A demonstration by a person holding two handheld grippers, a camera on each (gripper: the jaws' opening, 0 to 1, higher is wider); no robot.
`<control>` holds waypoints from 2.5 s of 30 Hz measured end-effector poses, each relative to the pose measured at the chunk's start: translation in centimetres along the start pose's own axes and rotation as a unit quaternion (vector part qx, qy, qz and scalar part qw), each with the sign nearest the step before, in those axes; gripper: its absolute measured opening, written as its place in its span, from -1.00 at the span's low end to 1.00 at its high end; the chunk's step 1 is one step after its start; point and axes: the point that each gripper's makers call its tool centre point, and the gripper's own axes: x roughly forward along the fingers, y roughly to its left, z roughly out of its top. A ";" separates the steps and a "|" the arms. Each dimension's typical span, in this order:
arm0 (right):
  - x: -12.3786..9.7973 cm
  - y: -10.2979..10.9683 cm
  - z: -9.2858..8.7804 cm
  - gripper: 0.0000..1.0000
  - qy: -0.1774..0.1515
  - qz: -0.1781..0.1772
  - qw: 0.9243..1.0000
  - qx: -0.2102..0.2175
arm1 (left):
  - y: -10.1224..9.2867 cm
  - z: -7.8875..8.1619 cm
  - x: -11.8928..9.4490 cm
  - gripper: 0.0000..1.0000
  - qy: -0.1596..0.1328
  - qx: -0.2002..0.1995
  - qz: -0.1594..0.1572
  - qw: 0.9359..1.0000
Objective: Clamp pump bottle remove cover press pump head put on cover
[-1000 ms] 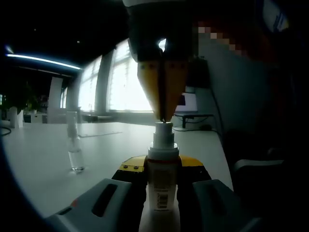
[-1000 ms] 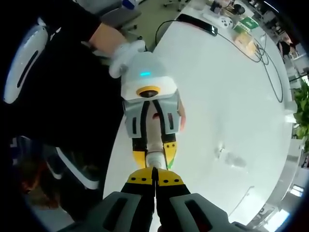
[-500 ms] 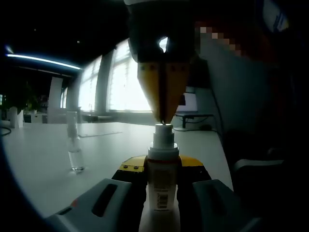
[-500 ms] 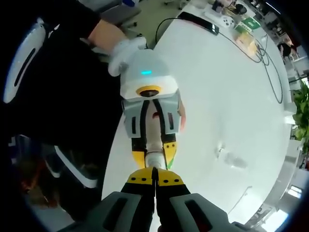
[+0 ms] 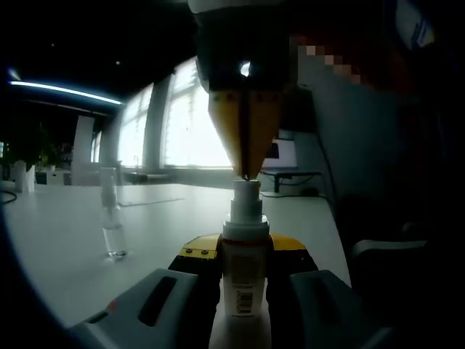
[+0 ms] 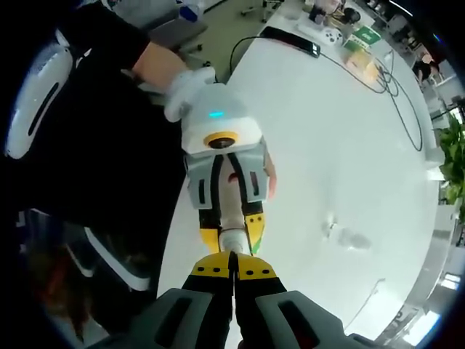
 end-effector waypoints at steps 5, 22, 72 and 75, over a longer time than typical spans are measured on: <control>0.0 0.0 0.0 -1.00 0.004 0.000 1.000 -0.003 | 0.0 0.0 0.0 -0.72 0.000 0.000 0.000 1.000; 0.0 0.0 0.1 -1.00 0.004 0.001 1.000 -0.004 | 0.0 0.0 0.0 -0.72 0.000 0.000 0.000 1.000; 0.2 0.0 0.1 -1.00 0.015 0.008 1.000 0.001 | 0.1 0.0 0.0 -0.72 0.000 -0.001 -0.001 1.000; 0.2 0.0 0.1 -1.00 0.012 0.008 1.000 0.002 | 0.0 0.0 0.0 -0.72 0.000 -0.001 -0.001 1.000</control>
